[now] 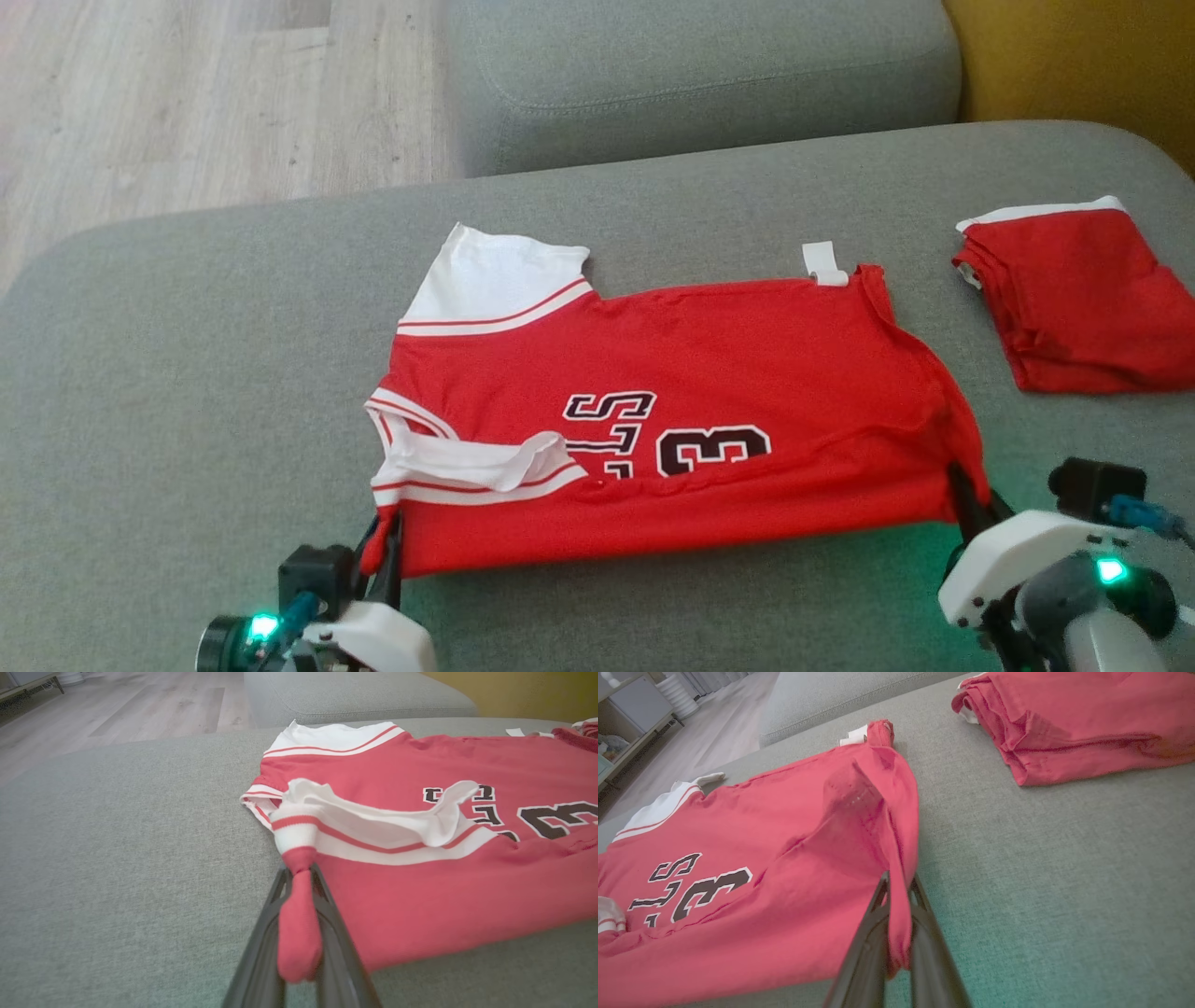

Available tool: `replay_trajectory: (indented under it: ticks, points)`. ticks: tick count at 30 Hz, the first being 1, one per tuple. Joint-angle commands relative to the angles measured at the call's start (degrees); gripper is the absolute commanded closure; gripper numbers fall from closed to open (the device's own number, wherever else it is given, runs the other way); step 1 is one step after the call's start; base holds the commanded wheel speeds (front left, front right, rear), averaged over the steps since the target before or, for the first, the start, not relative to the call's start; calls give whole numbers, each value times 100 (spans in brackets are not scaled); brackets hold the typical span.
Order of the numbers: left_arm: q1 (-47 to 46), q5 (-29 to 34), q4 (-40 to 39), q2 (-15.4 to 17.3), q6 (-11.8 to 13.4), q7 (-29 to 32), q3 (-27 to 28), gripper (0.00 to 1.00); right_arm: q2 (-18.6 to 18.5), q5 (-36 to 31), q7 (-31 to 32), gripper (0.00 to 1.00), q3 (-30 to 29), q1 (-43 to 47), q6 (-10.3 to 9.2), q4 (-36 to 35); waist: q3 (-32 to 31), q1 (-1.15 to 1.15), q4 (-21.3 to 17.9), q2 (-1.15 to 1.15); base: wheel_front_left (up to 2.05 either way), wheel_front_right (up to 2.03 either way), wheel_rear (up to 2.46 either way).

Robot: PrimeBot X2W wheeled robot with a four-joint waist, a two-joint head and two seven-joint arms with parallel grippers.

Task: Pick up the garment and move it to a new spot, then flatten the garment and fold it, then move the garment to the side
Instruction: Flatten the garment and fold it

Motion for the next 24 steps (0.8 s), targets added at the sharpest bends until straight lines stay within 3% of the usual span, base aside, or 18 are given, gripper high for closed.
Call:
replay_trajectory:
  ticks: [1,2,3,4,5,9,14,18,24]
  points:
    - [-122,-30,-230,141,71,-5,186,100,-37,2,0,100,105,-148,-4,-330,30,0,-5,0,0,0,0]
    - [-115,-34,-271,141,83,4,183,100,-37,31,-31,100,68,-139,-4,-410,46,0,-5,0,0,0,0]
    - [-113,-40,-302,138,90,10,180,93,-37,23,-99,50,42,-143,-4,-495,60,0,-3,0,0,0,0]
    - [-114,-43,-325,139,102,19,179,61,-37,61,-155,0,33,-147,-4,-557,72,0,-1,0,0,0,0]
    - [-116,-42,-342,142,123,30,179,0,-37,119,-221,0,55,-157,-4,-616,83,0,-1,0,0,0,0]
    - [-162,-22,-450,129,341,-188,309,0,-37,206,-802,0,146,-220,-4,-819,124,0,-7,0,0,0,0]
    - [-248,-117,-665,-25,583,-1039,711,0,-37,305,-1899,0,521,-270,-4,-990,218,0,-68,0,0,0,0]
    - [-317,-120,-1029,-178,447,-1186,911,0,-37,224,-2457,0,757,-257,-4,-1025,311,0,-108,0,0,0,0]
    - [-448,321,-1958,-430,-75,-1196,1230,0,-37,215,-2761,0,1049,-398,-4,-987,588,0,-267,0,0,0,0]
